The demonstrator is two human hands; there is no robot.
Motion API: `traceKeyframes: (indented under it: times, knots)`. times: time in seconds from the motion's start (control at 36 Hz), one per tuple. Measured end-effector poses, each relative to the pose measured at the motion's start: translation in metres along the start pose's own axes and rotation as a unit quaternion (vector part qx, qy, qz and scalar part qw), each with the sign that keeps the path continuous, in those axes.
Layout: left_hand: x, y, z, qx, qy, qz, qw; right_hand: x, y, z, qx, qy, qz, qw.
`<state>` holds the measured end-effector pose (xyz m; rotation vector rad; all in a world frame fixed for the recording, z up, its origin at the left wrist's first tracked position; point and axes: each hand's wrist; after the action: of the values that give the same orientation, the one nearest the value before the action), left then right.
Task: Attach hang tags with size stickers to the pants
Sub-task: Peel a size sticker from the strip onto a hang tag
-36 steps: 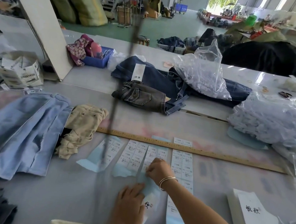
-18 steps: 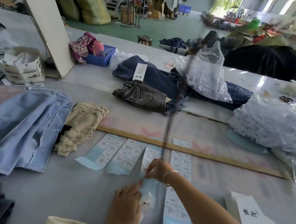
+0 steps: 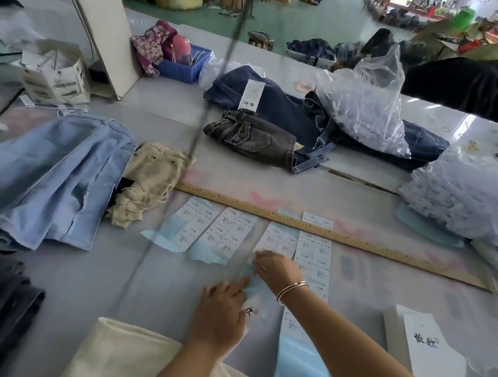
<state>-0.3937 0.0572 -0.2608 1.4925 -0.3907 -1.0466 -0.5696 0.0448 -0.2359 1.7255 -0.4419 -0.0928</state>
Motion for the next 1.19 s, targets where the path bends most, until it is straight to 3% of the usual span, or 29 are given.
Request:
traceKeyframes:
  times: [0.11, 0.39, 0.61, 0.86, 1.03, 1.19]
  knots:
    - [0.004, -0.006, 0.001, 0.052, 0.004, -0.008, 0.999, -0.003, -0.002, 0.001, -0.019, -0.007, 0.034, 0.999]
    - [0.004, -0.011, -0.001, -0.043, -0.013, -0.026, 0.999, -0.015, 0.000, 0.000, 0.004, 0.005, 0.034, 0.999]
    - [0.005, -0.011, -0.001, 0.003, -0.007, -0.045, 0.999, -0.011, -0.009, -0.005, -0.050, 0.018, -0.060, 0.997]
    - [0.006, -0.011, 0.000, -0.008, -0.014, -0.041, 0.999, -0.022, -0.003, -0.006, 0.035, -0.055, 0.017, 0.998]
    - [0.006, -0.013, 0.000, -0.022, -0.029, -0.024, 0.999, -0.018, -0.007, -0.010, 0.002, -0.042, 0.008, 0.999]
    - [0.007, -0.012, 0.002, 0.007, -0.031, -0.020, 0.999, -0.019, -0.008, -0.008, -0.030, -0.058, 0.104, 0.992]
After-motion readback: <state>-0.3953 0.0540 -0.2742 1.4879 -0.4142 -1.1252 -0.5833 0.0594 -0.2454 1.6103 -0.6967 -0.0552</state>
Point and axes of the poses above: each hand's wrist, its own z-axis towards the middle knuckle, its own y-axis out of the back of the hand, x = y × z, and after that the axes turned 10 degrees about -y, right-handed
